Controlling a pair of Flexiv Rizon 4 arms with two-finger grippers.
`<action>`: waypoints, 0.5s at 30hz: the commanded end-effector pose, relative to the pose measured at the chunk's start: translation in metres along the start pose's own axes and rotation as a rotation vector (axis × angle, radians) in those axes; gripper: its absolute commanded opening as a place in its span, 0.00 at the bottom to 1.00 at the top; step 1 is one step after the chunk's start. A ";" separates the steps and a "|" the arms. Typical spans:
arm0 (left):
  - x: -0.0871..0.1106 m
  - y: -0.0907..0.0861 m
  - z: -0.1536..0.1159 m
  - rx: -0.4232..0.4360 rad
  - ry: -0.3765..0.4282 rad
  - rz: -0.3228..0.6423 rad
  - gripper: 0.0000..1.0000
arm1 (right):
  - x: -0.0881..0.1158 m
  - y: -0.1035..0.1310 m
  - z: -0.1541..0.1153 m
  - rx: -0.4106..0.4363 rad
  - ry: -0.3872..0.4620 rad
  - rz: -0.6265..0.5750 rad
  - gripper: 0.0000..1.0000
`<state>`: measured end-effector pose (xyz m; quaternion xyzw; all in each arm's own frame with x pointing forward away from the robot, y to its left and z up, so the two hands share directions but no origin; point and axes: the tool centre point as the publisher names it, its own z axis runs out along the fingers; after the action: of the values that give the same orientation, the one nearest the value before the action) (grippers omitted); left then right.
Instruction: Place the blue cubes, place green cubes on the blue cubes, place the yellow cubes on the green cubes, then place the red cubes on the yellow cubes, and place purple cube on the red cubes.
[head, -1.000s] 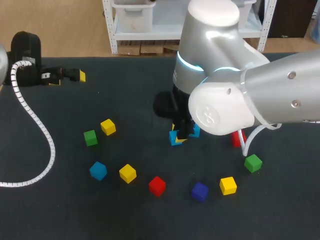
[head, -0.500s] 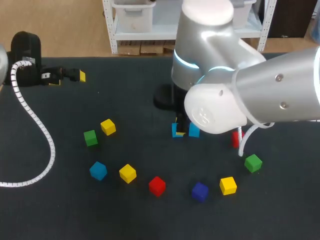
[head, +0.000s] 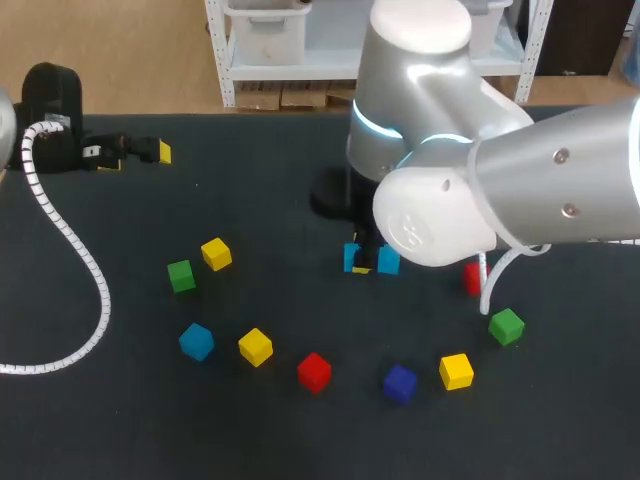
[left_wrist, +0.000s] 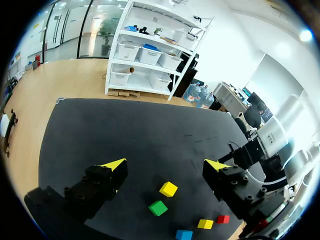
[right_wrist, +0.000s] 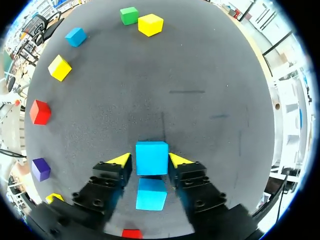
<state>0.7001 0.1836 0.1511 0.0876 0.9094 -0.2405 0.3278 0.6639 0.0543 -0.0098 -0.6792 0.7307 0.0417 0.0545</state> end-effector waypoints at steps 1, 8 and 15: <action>0.001 0.001 0.000 0.005 -0.004 0.001 1.00 | 0.002 -0.006 -0.003 -0.001 -0.006 0.002 1.00; 0.001 0.001 0.000 0.005 -0.004 0.001 1.00 | 0.014 -0.022 -0.025 0.039 -0.007 0.020 1.00; 0.001 0.001 0.000 0.005 -0.004 0.001 1.00 | 0.035 -0.035 -0.028 0.023 0.027 0.029 1.00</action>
<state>0.7001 0.1836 0.1511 0.0876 0.9094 -0.2405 0.3278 0.6942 0.0174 0.0125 -0.6658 0.7439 0.0175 0.0547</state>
